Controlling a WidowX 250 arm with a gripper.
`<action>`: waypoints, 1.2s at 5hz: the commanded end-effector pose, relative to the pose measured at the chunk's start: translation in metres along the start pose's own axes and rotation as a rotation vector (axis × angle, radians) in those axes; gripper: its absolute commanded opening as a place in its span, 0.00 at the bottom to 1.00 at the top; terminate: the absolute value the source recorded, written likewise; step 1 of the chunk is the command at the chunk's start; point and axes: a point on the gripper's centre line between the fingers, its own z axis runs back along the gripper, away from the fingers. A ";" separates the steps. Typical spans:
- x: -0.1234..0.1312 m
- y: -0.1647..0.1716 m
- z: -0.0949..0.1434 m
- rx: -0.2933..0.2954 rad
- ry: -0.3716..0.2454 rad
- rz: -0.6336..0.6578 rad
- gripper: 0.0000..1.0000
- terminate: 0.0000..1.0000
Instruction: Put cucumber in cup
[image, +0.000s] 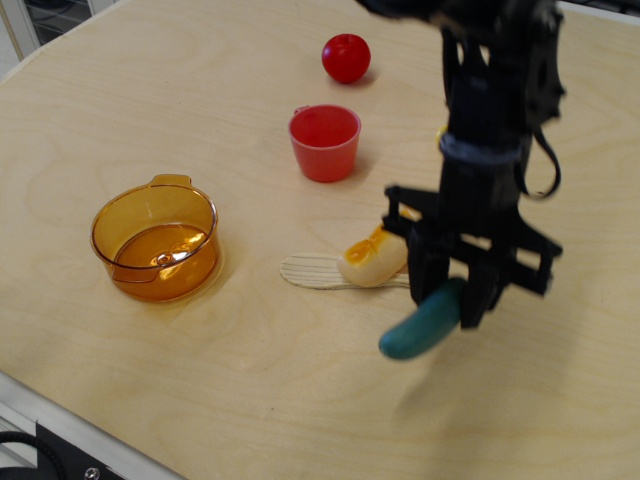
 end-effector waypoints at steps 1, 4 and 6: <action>0.034 0.043 0.038 0.081 -0.131 0.090 0.00 0.00; 0.069 0.119 0.063 0.150 -0.262 0.203 0.00 0.00; 0.097 0.161 0.065 0.197 -0.355 0.240 0.00 0.00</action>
